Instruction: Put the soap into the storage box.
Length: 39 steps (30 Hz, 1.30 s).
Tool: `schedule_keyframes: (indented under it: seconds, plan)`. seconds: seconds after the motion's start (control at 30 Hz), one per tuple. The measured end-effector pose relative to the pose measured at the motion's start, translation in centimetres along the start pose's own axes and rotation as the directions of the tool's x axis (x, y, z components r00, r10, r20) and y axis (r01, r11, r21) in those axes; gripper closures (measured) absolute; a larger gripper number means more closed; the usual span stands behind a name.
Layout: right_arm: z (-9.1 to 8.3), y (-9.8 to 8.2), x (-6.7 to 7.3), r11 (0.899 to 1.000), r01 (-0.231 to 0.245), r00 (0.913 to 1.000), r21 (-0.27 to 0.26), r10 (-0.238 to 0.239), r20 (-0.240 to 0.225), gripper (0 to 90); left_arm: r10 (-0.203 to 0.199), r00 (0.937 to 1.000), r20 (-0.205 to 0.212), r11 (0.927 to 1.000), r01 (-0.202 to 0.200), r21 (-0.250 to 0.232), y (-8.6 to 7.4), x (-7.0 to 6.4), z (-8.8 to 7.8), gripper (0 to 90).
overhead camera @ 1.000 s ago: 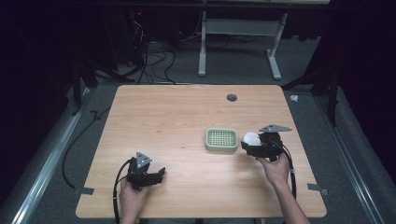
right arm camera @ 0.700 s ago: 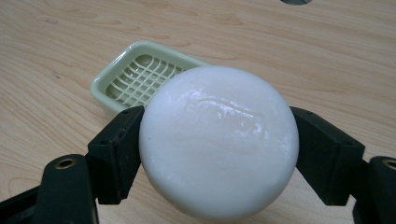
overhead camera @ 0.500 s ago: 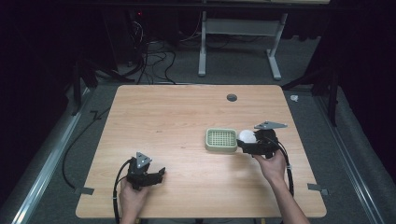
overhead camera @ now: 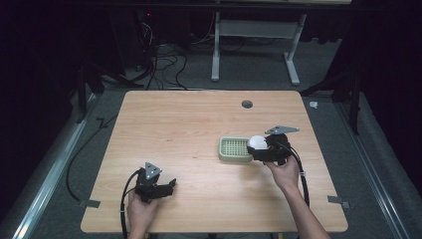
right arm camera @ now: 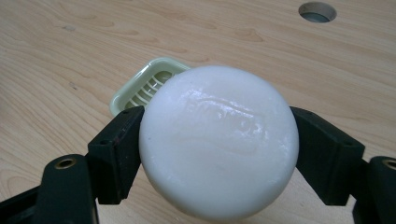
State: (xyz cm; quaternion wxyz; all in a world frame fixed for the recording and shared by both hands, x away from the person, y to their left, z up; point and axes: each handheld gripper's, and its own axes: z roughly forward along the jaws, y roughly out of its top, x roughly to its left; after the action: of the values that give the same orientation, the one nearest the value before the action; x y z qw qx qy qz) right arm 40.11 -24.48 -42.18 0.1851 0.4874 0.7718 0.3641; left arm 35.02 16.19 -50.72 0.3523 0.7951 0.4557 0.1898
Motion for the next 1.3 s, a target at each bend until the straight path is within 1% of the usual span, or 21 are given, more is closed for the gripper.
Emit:
schedule_keyframes:
  seconds: [0.1,0.23,0.43,0.6,0.7,0.8,1.0,1.17,1.2,1.3]
  plan:
    - [0.3,0.1,0.1,1.000,-0.003,1.0000,0.001,0.003,-0.007,23.9,0.000,1.0000,0.000,1.0000,0.000,0.000,0.0,0.0,0.0,19.8]
    - [0.6,0.4,0.3,1.000,0.006,1.0000,0.010,-0.006,-0.008,23.9,0.000,1.0000,0.000,1.0000,0.000,0.000,0.0,0.0,0.0,19.8]
    - [1.1,0.9,0.7,1.000,0.014,0.9998,0.009,-0.014,-0.015,23.9,0.000,1.0000,0.000,1.0000,0.000,0.000,0.0,0.0,0.0,19.8]
    - [1.7,1.3,1.2,0.999,0.028,0.9995,0.021,-0.027,-0.019,23.9,0.000,1.0000,0.000,1.0000,0.000,0.000,0.0,0.0,0.0,19.8]
    - [2.0,1.4,1.3,0.999,0.032,0.9993,0.019,-0.031,-0.021,23.9,0.000,1.0000,0.000,1.0000,0.000,0.000,0.0,0.0,0.0,19.8]
    - [2.5,1.5,1.4,0.999,0.035,0.9991,0.032,-0.034,-0.025,23.9,0.000,1.0000,0.000,1.0000,0.000,0.000,0.0,0.0,0.0,19.8]
    - [3.2,1.6,1.6,0.998,0.042,0.9988,0.039,-0.041,-0.028,23.9,0.000,1.0000,0.000,1.0000,0.000,0.000,0.0,0.0,0.0,19.8]
    - [4.0,1.6,1.9,0.998,0.039,0.9989,0.045,-0.038,-0.029,23.9,0.000,1.0000,0.000,1.0000,0.000,0.000,0.0,0.0,0.0,19.8]
    - [4.4,1.6,1.9,0.998,0.041,0.9988,0.049,-0.040,-0.029,23.9,0.000,1.0000,0.000,1.0000,0.000,0.000,0.0,0.0,0.0,19.8]
    - [4.6,1.6,1.9,0.998,0.039,0.9989,0.055,-0.037,-0.029,23.9,0.000,1.0000,0.000,1.0000,0.000,0.000,0.0,0.0,0.0,19.8]
